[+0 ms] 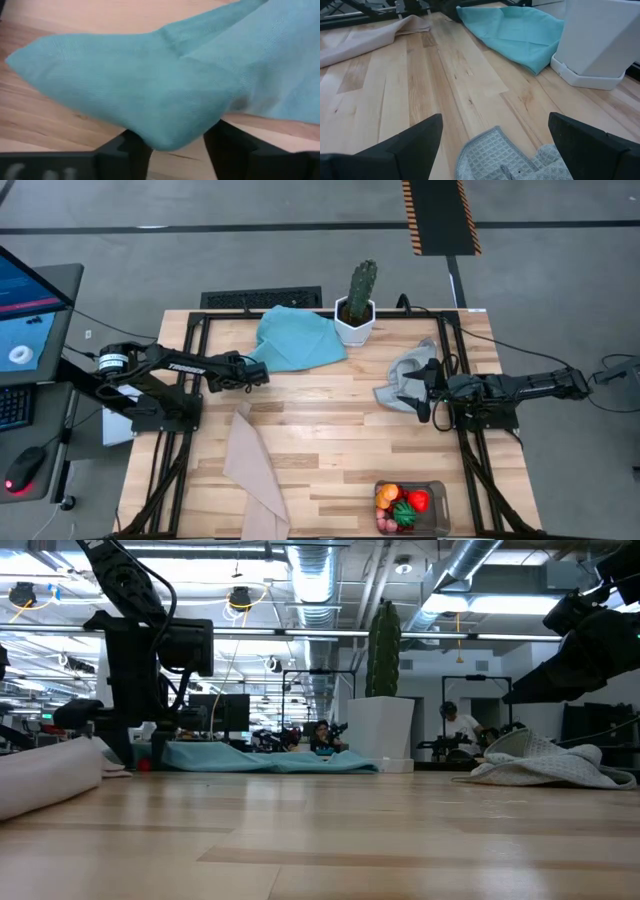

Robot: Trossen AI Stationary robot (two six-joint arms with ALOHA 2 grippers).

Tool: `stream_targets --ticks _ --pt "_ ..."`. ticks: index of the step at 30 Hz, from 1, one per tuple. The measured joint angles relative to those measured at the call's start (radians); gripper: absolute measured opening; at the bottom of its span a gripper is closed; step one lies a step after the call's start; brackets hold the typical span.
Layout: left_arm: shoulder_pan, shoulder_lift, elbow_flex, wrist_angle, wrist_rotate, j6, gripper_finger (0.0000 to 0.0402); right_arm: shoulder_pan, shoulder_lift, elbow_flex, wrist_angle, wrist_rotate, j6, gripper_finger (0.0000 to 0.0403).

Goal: Pick and placing Produce into tupperware
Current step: Put the cherry into the black bin

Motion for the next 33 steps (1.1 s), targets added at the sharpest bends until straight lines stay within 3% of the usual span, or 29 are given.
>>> stream_targets --ticks 6,11,18,33 --pt "0.000 0.000 0.000 0.009 0.019 0.006 0.0084 0.000 0.000 0.000 0.000 0.000 0.000 0.0386" --pt "-0.001 0.000 0.006 0.016 0.041 0.013 0.0050 0.000 0.000 0.000 0.000 0.000 0.000 0.0386" --pt "-0.029 0.000 0.063 0.017 0.130 0.099 0.0049 0.000 0.000 0.000 0.000 0.000 0.000 0.0386" --pt "-0.163 0.000 0.229 0.005 0.126 0.254 0.0052 0.000 0.000 0.000 0.000 0.000 0.000 0.0386"
